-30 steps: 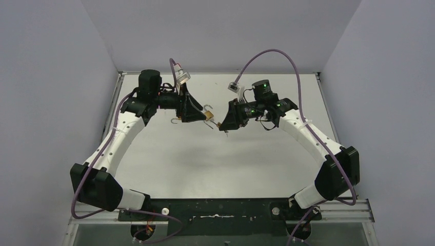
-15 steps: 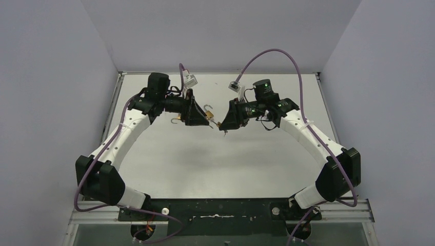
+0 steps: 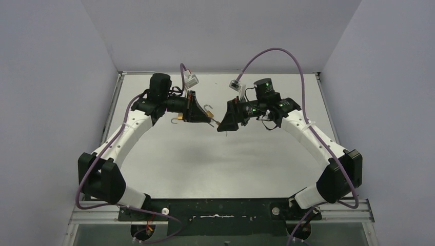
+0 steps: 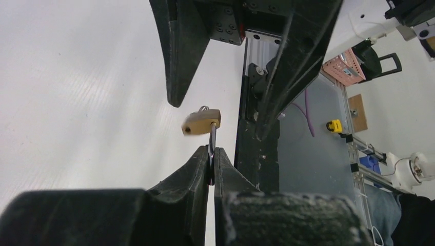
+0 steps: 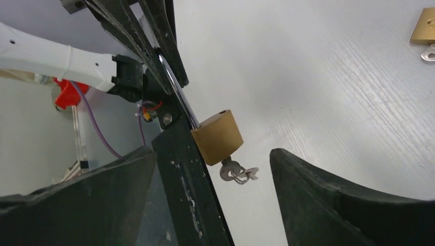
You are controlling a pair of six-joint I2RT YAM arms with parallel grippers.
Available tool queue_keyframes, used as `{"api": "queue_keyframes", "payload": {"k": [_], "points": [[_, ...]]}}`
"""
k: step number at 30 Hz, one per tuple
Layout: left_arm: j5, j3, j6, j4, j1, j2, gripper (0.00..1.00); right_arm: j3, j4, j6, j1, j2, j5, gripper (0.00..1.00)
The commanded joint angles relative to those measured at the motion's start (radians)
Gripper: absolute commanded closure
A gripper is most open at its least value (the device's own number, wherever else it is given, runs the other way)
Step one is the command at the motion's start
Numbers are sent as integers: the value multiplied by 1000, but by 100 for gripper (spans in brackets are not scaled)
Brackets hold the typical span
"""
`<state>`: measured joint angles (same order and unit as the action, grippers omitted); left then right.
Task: Lock with the key
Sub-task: Lock the lock.
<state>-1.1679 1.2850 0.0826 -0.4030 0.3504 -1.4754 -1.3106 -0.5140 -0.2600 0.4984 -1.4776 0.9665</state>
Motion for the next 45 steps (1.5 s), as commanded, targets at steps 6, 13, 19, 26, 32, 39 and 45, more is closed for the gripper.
{"api": "queue_keyframes", "payload": {"k": [6, 13, 19, 26, 32, 39, 45], "points": [[166, -150, 556, 847, -114, 179, 100, -115, 245, -93, -137, 167, 18, 0], [436, -157, 641, 1001, -94, 285, 100, -34, 850, -376, -131, 165, 17, 2], [490, -173, 738, 1139, -79, 319, 100, -138, 980, -395, -69, 39, 28, 8], [500, -168, 731, 1134, -71, 352, 100, -295, 820, -245, 12, -24, 14, 9], [500, -179, 710, 1114, -70, 370, 100, -327, 839, -268, 42, -48, 17, 13], [505, -180, 698, 1112, -73, 368, 100, -383, 877, -349, 58, -103, 41, 29], [509, -177, 692, 1104, -73, 367, 100, -415, 876, -368, 67, -124, 50, 41]]}}
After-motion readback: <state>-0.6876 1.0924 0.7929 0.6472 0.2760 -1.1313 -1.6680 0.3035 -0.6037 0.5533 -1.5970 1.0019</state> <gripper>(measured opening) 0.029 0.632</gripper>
